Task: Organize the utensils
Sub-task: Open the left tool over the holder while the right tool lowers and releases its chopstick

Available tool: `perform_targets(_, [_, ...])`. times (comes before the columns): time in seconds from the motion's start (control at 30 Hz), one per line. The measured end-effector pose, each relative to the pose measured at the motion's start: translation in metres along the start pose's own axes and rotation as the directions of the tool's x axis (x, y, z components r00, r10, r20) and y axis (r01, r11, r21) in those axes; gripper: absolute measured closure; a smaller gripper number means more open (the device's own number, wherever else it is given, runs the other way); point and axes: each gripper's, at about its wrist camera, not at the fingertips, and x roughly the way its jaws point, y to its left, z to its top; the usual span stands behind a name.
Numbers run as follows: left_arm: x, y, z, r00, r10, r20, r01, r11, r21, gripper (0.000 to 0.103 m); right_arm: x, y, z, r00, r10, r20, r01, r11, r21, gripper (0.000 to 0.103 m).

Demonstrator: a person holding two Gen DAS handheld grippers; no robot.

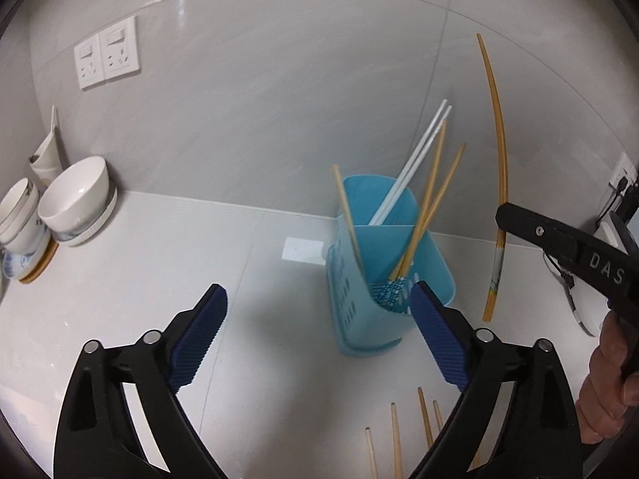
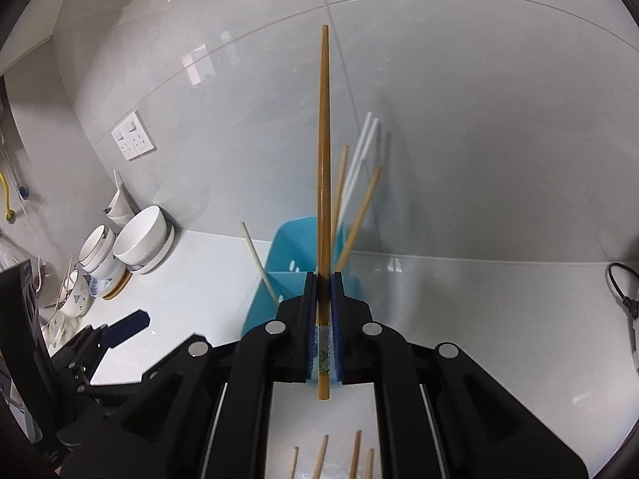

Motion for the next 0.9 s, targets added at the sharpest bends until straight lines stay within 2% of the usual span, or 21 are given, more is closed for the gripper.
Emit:
perform_targets(0.33, [-0.001, 0.027, 0.0, 0.999, 0.027, -0.026, -0.028, 0.999, -0.023, 0.006, 0.027, 0.025, 0.005, 0.998, 0.036, 0.044, -0.035, 0.999, -0.025, 0.097])
perform_targets(0.53, [0.004, 0.036, -0.003, 0.998, 0.019, -0.059, -0.022, 0.999, -0.035, 0.006, 0.039, 0.033, 0.001, 0.997, 0.016, 0.082, -0.013, 0.999, -0.035, 0.097])
perform_targets(0.9, [0.011, 0.038, -0.006, 0.996, 0.006, -0.092, -0.008, 1.0, -0.019, 0.006, 0.061, 0.031, -0.015, 0.998, -0.023, 0.058, 0.025, 0.999, -0.043, 0.097])
